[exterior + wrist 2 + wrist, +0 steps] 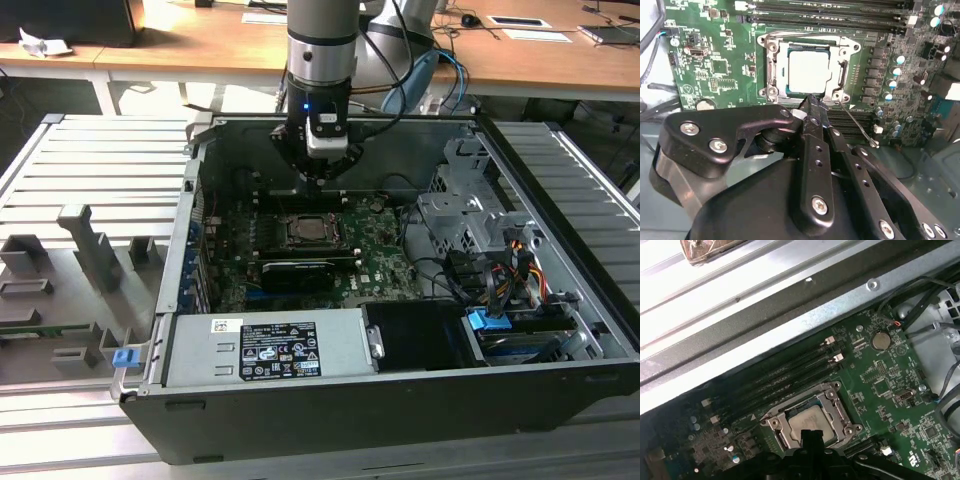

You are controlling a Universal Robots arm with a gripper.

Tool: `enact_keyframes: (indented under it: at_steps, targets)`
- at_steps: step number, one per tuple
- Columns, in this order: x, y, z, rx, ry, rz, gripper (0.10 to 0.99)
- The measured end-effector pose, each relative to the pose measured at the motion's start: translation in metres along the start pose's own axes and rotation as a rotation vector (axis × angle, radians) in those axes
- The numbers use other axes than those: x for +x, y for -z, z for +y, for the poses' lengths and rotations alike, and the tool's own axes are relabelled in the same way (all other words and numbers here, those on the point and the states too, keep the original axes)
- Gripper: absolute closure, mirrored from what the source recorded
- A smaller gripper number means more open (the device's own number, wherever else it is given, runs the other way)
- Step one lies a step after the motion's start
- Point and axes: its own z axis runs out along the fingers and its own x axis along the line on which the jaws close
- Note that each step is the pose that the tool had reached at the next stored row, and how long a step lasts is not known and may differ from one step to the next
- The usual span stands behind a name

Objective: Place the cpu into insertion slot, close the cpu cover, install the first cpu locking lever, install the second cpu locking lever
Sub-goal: 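Install the first cpu locking lever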

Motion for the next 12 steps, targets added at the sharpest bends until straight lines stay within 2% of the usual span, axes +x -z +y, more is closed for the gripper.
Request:
enact_keyframes:
  at_steps: [1,12]
  targets:
    - [0.0000,0.0000,0.0000,-0.001,0.029,0.0000,0.980]
    - [0.0000,0.0000,0.0000,-0.001,0.056,0.0000,0.980]
